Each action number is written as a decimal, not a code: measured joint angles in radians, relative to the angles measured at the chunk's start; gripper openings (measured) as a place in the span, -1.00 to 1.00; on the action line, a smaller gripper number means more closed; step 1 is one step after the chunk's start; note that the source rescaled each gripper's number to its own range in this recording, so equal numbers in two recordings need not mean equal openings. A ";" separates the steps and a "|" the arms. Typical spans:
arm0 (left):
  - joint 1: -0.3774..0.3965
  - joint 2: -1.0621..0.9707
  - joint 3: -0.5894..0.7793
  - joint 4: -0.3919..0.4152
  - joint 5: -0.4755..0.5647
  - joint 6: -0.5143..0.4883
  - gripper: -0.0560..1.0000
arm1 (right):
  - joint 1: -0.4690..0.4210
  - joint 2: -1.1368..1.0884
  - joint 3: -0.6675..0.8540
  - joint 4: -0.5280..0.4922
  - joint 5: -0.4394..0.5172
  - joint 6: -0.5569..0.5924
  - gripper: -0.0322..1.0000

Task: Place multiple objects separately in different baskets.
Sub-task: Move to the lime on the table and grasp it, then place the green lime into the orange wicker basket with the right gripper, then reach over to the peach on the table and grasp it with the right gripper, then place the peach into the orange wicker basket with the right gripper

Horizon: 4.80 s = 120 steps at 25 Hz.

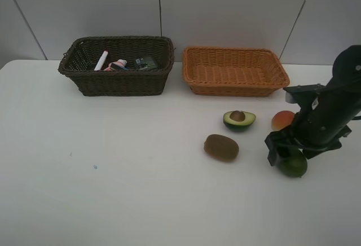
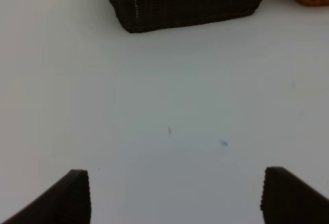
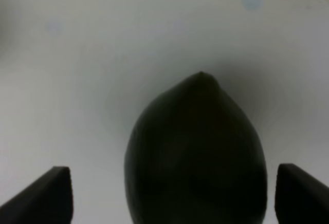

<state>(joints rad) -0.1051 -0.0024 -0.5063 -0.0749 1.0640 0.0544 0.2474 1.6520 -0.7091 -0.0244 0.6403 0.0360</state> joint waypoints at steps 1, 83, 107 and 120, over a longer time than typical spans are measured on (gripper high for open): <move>0.000 0.000 0.000 0.000 0.000 0.000 0.62 | 0.000 0.016 0.000 0.000 -0.009 0.000 0.99; 0.000 0.000 0.000 0.000 0.000 0.000 0.62 | -0.173 0.128 -0.339 0.002 0.082 -0.007 0.99; 0.000 0.000 0.000 0.000 0.000 0.000 0.62 | -0.173 0.314 -0.342 0.000 0.030 -0.019 -0.45; 0.000 0.000 0.000 0.000 0.000 0.000 0.62 | -0.164 0.127 -0.475 0.003 0.175 -0.020 -0.45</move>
<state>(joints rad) -0.1051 -0.0024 -0.5060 -0.0749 1.0640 0.0544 0.0837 1.7789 -1.1840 -0.0217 0.8148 0.0158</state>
